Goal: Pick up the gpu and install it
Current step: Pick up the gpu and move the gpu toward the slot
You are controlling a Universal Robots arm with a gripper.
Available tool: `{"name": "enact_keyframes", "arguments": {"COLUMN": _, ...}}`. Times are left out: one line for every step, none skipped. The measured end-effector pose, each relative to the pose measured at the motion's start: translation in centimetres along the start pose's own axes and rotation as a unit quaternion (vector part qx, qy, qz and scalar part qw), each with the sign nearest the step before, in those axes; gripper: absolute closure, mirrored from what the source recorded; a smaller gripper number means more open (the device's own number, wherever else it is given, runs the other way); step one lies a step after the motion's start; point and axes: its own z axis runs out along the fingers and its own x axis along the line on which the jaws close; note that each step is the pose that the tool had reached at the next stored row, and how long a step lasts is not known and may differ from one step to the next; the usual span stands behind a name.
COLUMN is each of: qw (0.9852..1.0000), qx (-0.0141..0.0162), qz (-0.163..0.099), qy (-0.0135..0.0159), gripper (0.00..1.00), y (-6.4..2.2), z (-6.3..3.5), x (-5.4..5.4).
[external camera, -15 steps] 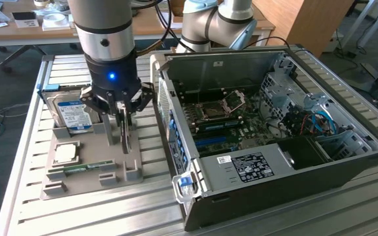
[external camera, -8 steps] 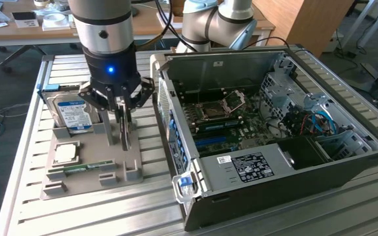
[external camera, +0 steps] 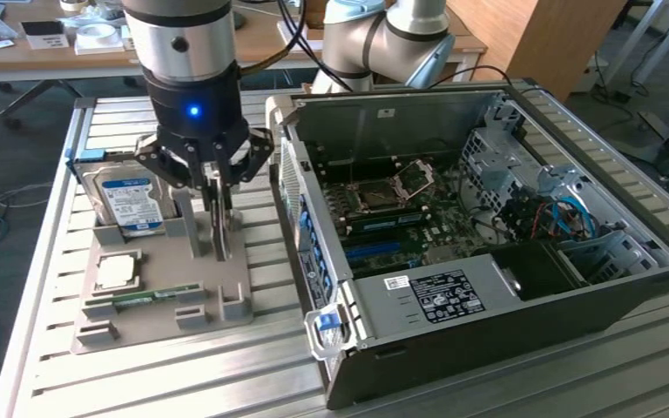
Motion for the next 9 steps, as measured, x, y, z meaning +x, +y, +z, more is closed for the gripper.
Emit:
{"name": "enact_keyframes", "arguments": {"qw": 1.0000, "qx": 0.0000, "qz": 0.000, "qy": 0.0000, "gripper": 0.73, "y": 0.01, "z": -0.16, "x": 0.0}}
{"name": "enact_keyframes", "arguments": {"qw": 1.0000, "qx": 0.0000, "qz": 0.000, "qy": 0.0000, "gripper": 0.73, "y": 0.02, "z": -0.33, "x": 0.0}}
{"name": "enact_keyframes", "arguments": {"qw": 1.0000, "qx": 0.0000, "qz": 0.000, "qy": 0.0000, "gripper": 0.73, "y": 0.02, "z": -0.51, "x": 0.0}}
{"name": "enact_keyframes", "arguments": {"qw": 1.0000, "qx": 0.0000, "qz": 0.000, "qy": 0.0000, "gripper": 0.73, "y": 0.03, "z": -0.68, "x": 0.0}}
{"name": "enact_keyframes", "arguments": {"qw": 1.0000, "qx": 0.0000, "qz": 0.000, "qy": 0.0000, "gripper": 0.73, "y": 0.04, "z": -0.86, "x": 0.0}}
{"name": "enact_keyframes", "arguments": {"qw": 1.0000, "qx": 0.0000, "qz": 0.000, "qy": 0.0000, "gripper": 0.73, "y": 0.05, "z": -1.07, "x": 0.0}}
{"name": "enact_keyframes", "arguments": {"qw": 1.0000, "qx": 0.0000, "qz": 0.000, "qy": 0.0000, "gripper": 0.73, "y": 0.06, "z": -1.30, "x": 0.0}}
{"name": "enact_keyframes", "arguments": {"qw": 1.0000, "qx": 0.0000, "qz": 0.000, "qy": 0.0000, "gripper": 0.73, "y": 0.08, "z": -1.54, "x": 0.0}}
{"name": "enact_keyframes", "arguments": {"qw": 1.0000, "qx": 0.0000, "qz": 0.000, "qy": 0.0000, "gripper": 0.73, "y": 0.09, "z": -1.80, "x": -0.1}}
